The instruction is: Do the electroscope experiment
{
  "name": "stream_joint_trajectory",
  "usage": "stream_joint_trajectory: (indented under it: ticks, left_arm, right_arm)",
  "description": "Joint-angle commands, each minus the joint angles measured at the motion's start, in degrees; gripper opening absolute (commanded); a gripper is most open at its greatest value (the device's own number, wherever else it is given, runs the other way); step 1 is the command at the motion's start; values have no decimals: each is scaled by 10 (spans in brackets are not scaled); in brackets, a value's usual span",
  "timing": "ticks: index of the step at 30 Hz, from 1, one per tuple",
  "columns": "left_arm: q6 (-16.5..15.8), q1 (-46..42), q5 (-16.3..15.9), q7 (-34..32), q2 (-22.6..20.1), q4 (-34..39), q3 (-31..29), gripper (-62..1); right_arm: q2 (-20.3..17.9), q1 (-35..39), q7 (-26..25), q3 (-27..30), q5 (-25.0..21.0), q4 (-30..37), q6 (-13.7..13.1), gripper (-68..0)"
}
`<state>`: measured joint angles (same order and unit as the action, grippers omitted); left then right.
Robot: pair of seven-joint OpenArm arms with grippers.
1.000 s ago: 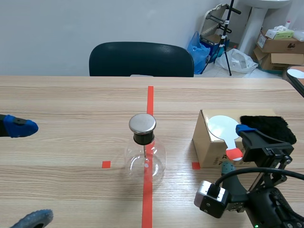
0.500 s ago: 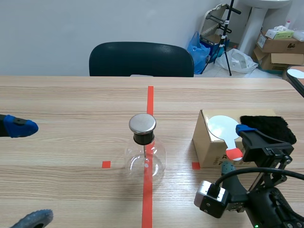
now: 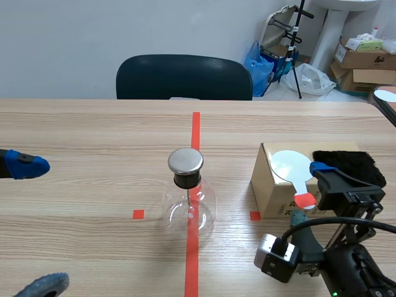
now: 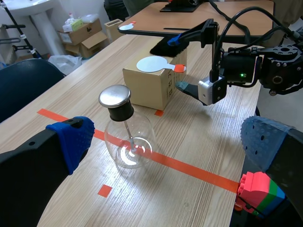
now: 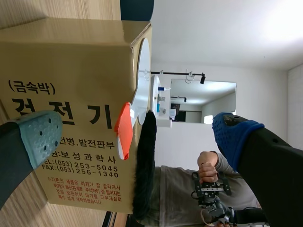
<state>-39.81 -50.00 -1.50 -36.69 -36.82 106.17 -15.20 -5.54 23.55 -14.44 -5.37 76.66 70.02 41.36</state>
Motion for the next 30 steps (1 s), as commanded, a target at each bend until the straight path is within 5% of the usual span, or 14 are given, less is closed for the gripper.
stream_joint_trajectory:
  ticks: [1, 5, 13, 17, 20, 22, 27, 30]
  left_arm:
    - [-1, -3, -2, -7, 3, 1, 3, 14]
    - [-1, -3, 5, -5, 3, 1, 3, 14]
    - [-1, -3, 5, 9, 3, 1, 3, 14]
    - [-1, -3, 4, 7, 3, 1, 3, 14]
    - [-1, -3, -1, 10, 3, 1, 3, 14]
    - [-1, -3, -17, 21, 12, 2, 3, 14]
    - [20, -6, -34, 73, 65, 16, 3, 14]
    - [74, -22, -49, 120, 104, 41, 3, 14]
  right_arm:
    - [-6, 8, 2, 0, -4, 6, 35, 4]
    - [-6, 46, 21, 1, -6, 24, 35, 4]
    - [-15, 171, -8, 1, -89, 140, 35, 4]
    - [-28, 241, -73, 1, -173, 209, 35, 4]
    - [-45, 281, -129, 1, -278, 261, 35, 4]
    - [-57, 299, -145, 2, -343, 300, 2, 4]
    - [-101, 319, -144, 24, -502, 391, -137, 4]
    - [-123, 318, -145, 46, -588, 425, -229, 4]
